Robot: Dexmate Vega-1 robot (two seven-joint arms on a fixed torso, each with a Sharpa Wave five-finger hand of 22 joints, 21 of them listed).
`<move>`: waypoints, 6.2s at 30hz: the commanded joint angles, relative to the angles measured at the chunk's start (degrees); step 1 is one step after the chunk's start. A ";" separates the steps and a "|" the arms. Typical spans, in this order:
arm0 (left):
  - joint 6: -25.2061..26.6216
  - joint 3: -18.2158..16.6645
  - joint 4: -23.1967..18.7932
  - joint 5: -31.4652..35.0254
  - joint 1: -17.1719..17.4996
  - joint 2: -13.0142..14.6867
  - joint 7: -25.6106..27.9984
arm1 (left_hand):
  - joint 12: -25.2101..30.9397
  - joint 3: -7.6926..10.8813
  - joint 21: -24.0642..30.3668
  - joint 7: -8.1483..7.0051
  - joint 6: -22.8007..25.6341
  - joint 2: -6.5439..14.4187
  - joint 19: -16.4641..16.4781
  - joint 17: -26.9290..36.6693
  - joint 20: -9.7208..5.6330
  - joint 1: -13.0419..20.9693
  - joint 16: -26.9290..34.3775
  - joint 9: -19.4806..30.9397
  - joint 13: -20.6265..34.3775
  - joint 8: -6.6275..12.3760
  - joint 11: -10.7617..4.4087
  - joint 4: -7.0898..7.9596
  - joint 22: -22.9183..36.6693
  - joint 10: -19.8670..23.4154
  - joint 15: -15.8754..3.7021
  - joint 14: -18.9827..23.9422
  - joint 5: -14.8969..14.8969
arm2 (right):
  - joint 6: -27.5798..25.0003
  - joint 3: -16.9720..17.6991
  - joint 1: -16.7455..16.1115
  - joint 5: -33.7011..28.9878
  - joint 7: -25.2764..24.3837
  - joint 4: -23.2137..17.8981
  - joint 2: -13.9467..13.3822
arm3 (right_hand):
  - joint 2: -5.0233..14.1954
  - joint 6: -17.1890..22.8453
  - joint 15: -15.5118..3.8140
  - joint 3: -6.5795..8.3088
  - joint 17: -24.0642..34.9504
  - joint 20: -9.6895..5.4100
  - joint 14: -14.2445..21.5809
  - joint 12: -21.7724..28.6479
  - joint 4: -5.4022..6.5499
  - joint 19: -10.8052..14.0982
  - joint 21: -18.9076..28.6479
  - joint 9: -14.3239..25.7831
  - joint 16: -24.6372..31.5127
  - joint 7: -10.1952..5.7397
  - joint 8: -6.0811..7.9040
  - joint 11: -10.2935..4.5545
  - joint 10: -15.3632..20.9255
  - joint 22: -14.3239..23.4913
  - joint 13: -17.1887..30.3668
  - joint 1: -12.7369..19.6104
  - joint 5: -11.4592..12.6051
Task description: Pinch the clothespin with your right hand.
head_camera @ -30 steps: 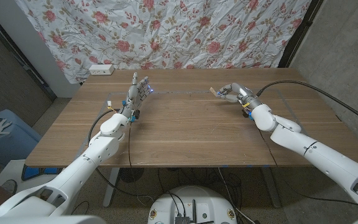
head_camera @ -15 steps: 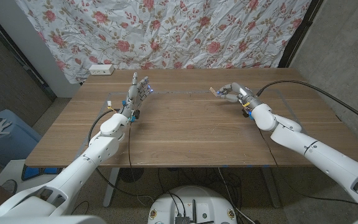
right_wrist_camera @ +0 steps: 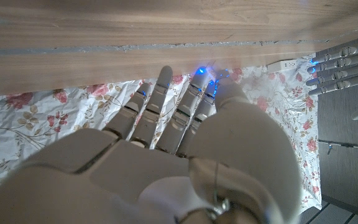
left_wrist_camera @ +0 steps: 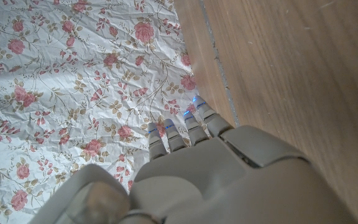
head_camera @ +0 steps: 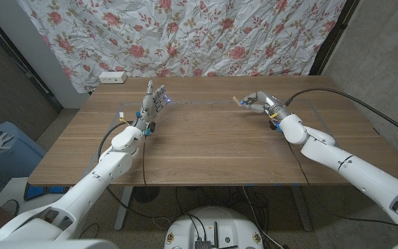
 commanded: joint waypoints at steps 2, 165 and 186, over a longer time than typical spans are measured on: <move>0.00 0.00 -0.01 0.02 0.00 -0.01 0.01 | 0.31 0.05 0.43 -0.50 0.04 0.48 0.39 0.21 -0.08 0.19 0.46 0.28 0.12 0.37 -0.36 0.33 0.14 0.07 -0.43 0.49 0.45 | -0.60 0.15 -0.37 0.35 0.76 -0.93 -0.58 | -0.14 -0.35 -8.72 -0.50 0.14 0.63 -0.24 -0.19 0.08 0.01 -0.05 0.34 -0.32 -0.14 -0.23 -0.18 -0.39 0.19 0.29 -0.69 0.35; 0.01 -0.01 -0.05 0.01 0.02 0.02 0.01 | 0.29 0.05 0.43 -0.50 0.02 0.47 0.38 0.21 -0.12 0.19 0.46 0.28 0.12 0.36 -0.35 0.32 0.14 0.03 -0.38 0.49 0.45 | -11.02 -13.83 -0.18 -52.57 -3.24 -7.47 -3.14 | 0.86 -0.04 -8.79 -1.47 0.92 0.95 -0.48 -1.55 -0.14 -0.09 -0.08 0.43 -1.95 -0.26 -1.70 -0.06 -2.05 0.19 1.15 -3.40 0.30; 0.01 -0.01 -0.03 0.01 0.02 0.01 0.01 | 0.35 0.05 0.41 -0.50 -0.02 0.47 0.35 0.21 -0.08 0.19 0.47 0.28 0.12 0.34 -0.45 0.32 0.14 0.18 -0.39 0.49 0.45 | -12.41 -15.02 -1.11 -54.06 -1.37 -9.34 -3.46 | 0.61 0.08 -8.64 -1.68 0.95 1.17 -0.96 -1.73 -0.16 -0.52 -0.19 0.44 -2.38 -0.29 -1.83 -0.02 -2.22 0.20 1.24 -3.90 0.23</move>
